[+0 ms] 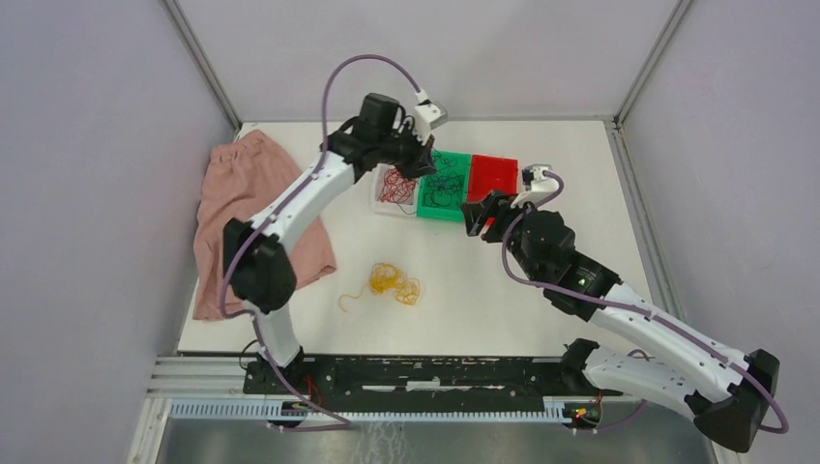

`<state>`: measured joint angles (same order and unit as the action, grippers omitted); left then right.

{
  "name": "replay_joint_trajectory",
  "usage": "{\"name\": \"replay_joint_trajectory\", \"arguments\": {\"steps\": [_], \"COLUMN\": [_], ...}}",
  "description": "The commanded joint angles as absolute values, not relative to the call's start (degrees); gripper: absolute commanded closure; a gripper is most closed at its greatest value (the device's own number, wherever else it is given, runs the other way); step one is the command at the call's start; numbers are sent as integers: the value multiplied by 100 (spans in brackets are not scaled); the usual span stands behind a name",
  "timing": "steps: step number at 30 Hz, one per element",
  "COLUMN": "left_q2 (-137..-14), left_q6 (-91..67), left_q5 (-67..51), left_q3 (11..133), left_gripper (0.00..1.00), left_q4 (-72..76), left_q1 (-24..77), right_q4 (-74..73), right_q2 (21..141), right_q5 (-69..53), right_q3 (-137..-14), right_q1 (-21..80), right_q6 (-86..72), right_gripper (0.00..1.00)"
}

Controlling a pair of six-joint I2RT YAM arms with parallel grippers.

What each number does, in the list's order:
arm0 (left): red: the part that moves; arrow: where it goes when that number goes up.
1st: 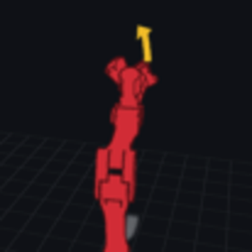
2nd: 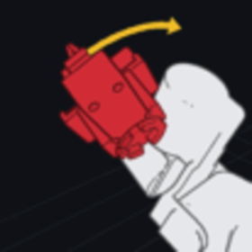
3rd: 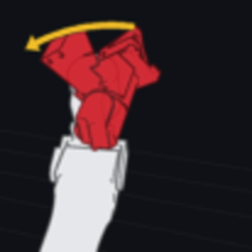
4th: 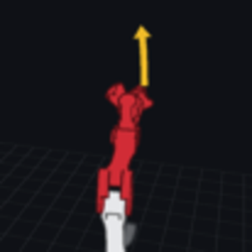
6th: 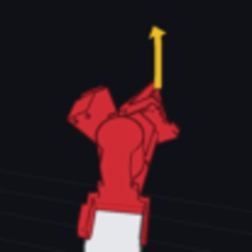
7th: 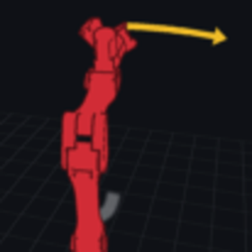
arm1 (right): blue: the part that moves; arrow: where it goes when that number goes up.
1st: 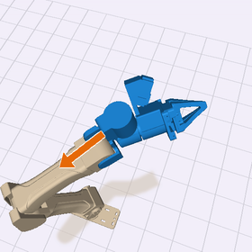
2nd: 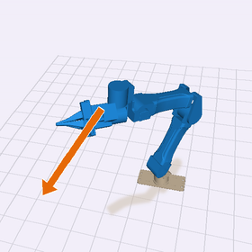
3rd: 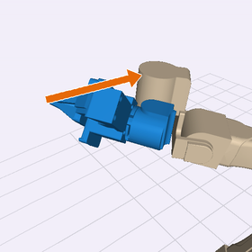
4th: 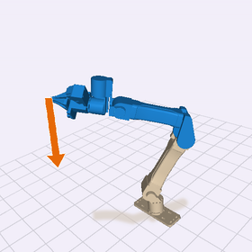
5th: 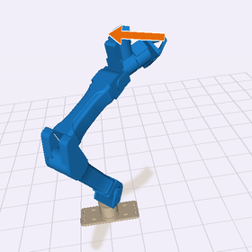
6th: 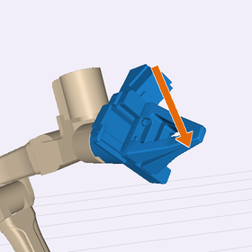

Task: Untangle the cables
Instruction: Place the cable in the bin.

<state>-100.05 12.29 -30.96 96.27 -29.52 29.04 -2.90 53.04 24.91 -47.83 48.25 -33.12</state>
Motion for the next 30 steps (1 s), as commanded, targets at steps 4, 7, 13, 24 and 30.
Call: {"name": "replay_joint_trajectory", "arguments": {"steps": [4, 7, 13, 24, 30], "left_q2": [-11930, -12499, -12660, -12938, -13093], "left_q6": [1888, 1661, 1347, 618, 565], "left_q5": [-2278, -2232, -2288, -2724, -1598], "left_q3": [12038, 12593, 12287, 12300, 12104], "left_gripper": [97, 97, 97, 97, 95], "left_q4": [-3704, -3510, -2335, -1689, -1604], "left_q1": [3155, 3168, 3169, 3294, 3310], "right_q4": [-598, -634, -766, -974, -1075], "right_q2": [4778, 4610, 4462, 4315, 4198], "right_q5": [3331, 3410, 3439, 3426, 3463], "right_q3": [-4536, -4421, -4377, -4377, -4427], "right_q1": [4646, 4587, 4523, 4500, 4491], "right_q6": [-3184, -3158, -3163, -3278, -3212], "right_gripper": [34, 35, 34, 35, 35]}}
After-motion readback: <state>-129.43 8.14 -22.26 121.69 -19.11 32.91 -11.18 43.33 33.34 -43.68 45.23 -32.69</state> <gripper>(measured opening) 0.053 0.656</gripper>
